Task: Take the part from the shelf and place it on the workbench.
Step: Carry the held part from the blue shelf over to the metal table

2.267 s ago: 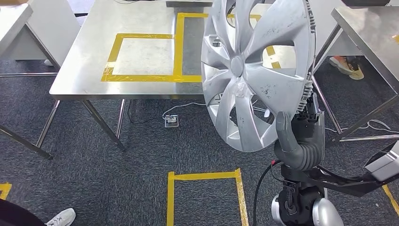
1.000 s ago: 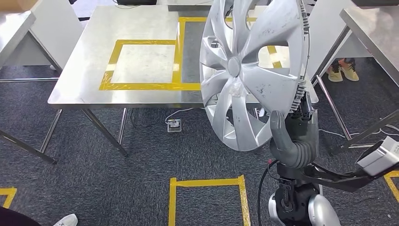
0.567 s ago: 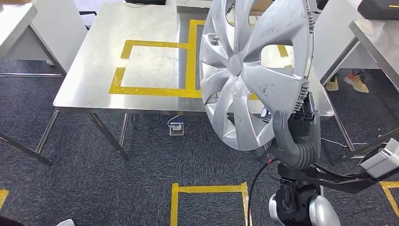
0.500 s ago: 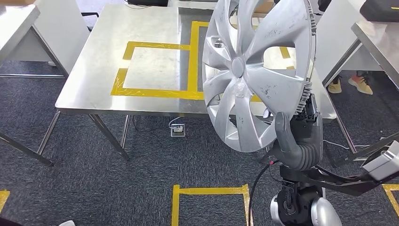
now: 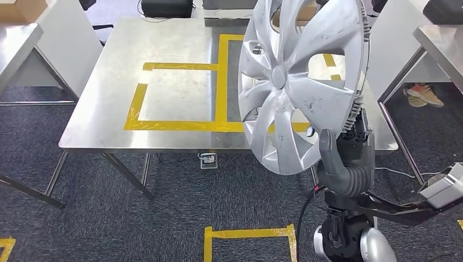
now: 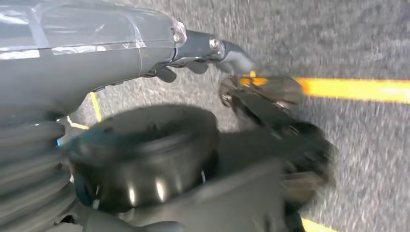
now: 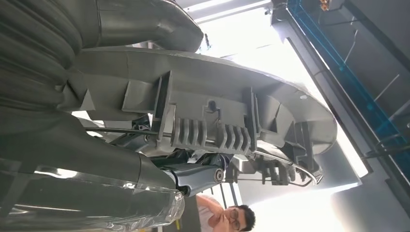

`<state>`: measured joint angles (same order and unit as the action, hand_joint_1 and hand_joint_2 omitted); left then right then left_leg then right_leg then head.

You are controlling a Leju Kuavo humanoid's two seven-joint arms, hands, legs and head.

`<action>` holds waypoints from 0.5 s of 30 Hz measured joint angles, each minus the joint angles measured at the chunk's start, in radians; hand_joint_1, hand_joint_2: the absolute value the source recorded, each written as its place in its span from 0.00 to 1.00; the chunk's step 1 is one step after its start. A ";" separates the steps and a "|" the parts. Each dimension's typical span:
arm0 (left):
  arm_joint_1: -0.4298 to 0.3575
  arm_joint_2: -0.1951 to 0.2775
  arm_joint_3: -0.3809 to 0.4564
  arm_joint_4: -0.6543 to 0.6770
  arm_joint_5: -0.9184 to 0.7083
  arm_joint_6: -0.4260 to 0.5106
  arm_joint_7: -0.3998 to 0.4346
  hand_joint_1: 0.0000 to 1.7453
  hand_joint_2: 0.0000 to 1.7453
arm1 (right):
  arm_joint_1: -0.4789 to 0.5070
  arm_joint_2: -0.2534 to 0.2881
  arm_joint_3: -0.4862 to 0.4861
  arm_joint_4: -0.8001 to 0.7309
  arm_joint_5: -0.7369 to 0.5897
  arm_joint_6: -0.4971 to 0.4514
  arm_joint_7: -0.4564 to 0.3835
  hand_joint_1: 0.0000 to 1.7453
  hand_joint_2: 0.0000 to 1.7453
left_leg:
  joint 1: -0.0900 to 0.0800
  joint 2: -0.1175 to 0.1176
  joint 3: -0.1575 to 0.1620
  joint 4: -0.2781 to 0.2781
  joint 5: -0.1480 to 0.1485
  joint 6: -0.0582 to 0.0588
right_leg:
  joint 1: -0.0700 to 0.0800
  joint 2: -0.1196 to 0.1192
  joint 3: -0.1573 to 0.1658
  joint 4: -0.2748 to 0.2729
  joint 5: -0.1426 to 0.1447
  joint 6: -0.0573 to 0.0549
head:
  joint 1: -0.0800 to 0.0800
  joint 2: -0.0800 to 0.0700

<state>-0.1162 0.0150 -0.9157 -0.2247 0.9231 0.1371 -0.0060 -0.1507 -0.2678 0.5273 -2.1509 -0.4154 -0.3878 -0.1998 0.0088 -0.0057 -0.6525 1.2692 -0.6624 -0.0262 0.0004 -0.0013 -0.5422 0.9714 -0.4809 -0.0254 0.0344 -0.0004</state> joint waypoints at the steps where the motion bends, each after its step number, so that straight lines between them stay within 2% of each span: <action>1: 0.001 0.002 -0.001 0.000 0.000 0.001 0.000 0.00 1.00 | 0.003 0.000 0.000 0.000 -0.001 0.000 0.000 1.00 1.00 | 0.006 0.003 -0.013 -0.015 0.019 -0.008 | -0.006 0.000 0.011 0.003 -0.011 0.007 | -0.005 0.000; 3: 0.001 0.008 -0.003 0.001 0.000 0.004 0.000 0.00 1.00 | 0.008 0.001 -0.001 0.001 -0.002 0.000 -0.001 1.00 1.00 | 0.018 0.009 0.000 -0.113 0.113 -0.024 | -0.019 0.001 0.034 0.013 -0.038 0.024 | -0.015 0.000; 4: 0.001 0.010 -0.003 0.001 0.000 0.005 0.001 0.00 1.00 | 0.009 0.001 -0.002 0.001 -0.002 0.000 -0.002 1.00 1.00 | 0.020 0.012 0.009 -0.161 0.143 -0.030 | -0.023 0.002 0.043 0.021 -0.052 0.034 | -0.023 0.000; 5: 0.001 0.013 -0.004 0.001 0.000 0.007 0.002 0.00 1.00 | 0.008 0.002 -0.002 0.000 -0.003 0.000 -0.004 1.00 1.00 | 0.021 0.017 0.017 -0.192 0.161 -0.026 | -0.025 0.002 0.047 0.028 -0.064 0.044 | -0.031 0.000; 6: 0.002 0.014 -0.004 0.001 0.001 0.009 0.002 0.00 1.00 | 0.009 0.002 -0.003 0.000 -0.003 0.000 -0.006 1.00 1.00 | 0.020 0.021 0.019 -0.203 0.163 -0.017 | -0.025 0.003 0.050 0.032 -0.073 0.053 | -0.036 0.000; 7: 0.002 0.016 -0.004 0.001 0.002 0.012 0.001 0.00 1.00 | 0.010 0.002 -0.004 0.000 -0.005 0.000 -0.008 1.00 1.00 | 0.017 0.023 0.019 -0.202 0.153 -0.003 | -0.025 0.004 0.054 0.034 -0.079 0.060 | -0.037 0.000; 8: 0.003 0.019 -0.004 0.002 0.004 0.014 -0.002 0.00 1.00 | 0.010 0.002 -0.005 0.000 -0.008 0.001 -0.011 1.00 1.00 | 0.017 0.024 0.024 -0.199 0.156 0.010 | -0.025 0.004 0.056 0.034 -0.082 0.065 | -0.033 0.000; 10: 0.003 0.023 -0.004 0.002 0.009 0.016 -0.016 0.00 1.00 | 0.011 0.003 -0.008 -0.001 -0.018 0.003 -0.018 1.00 1.00 | 0.018 0.020 0.035 -0.201 0.152 0.025 | -0.027 0.002 0.046 0.066 -0.084 0.071 | -0.022 0.000; 11: 0.002 0.025 -0.004 0.002 0.011 0.016 -0.023 0.00 1.00 | 0.011 0.003 -0.011 0.000 -0.023 0.006 -0.023 1.00 1.00 | 0.018 0.018 0.043 -0.202 0.148 0.030 | -0.028 0.002 0.023 0.110 -0.092 0.074 | -0.016 0.000; 13: 0.002 0.027 -0.004 0.002 0.012 0.017 -0.032 0.00 1.00 | 0.011 0.004 -0.016 0.000 -0.031 0.012 -0.035 1.00 1.00 | 0.013 0.017 0.059 -0.204 0.134 0.040 | -0.027 0.001 -0.056 0.236 -0.135 0.077 | 0.000 0.000; 14: 0.002 0.028 -0.004 0.002 0.013 0.018 -0.033 0.00 1.00 | 0.011 0.004 -0.018 0.000 -0.035 0.014 -0.040 1.00 1.00 | 0.010 0.016 0.067 -0.204 0.126 0.043 | -0.027 0.002 -0.098 0.292 -0.160 0.077 | 0.008 0.000; 15: 0.002 0.030 -0.004 0.002 0.014 0.019 -0.033 0.00 1.00 | 0.012 0.005 -0.020 0.001 -0.040 0.016 -0.045 1.00 1.00 | 0.007 0.016 0.077 -0.204 0.118 0.045 | -0.025 0.002 -0.130 0.323 -0.172 0.073 | 0.014 0.000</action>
<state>-0.1139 0.0446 -0.9197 -0.2222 0.9374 0.1561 -0.0393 -0.1385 -0.2630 0.5077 -2.1500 -0.4552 -0.3715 -0.2444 0.0153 0.0098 -0.5753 1.0650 -0.5445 0.0191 -0.0246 0.0003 -0.6724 1.2942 -0.6526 0.0481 0.0483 -0.0004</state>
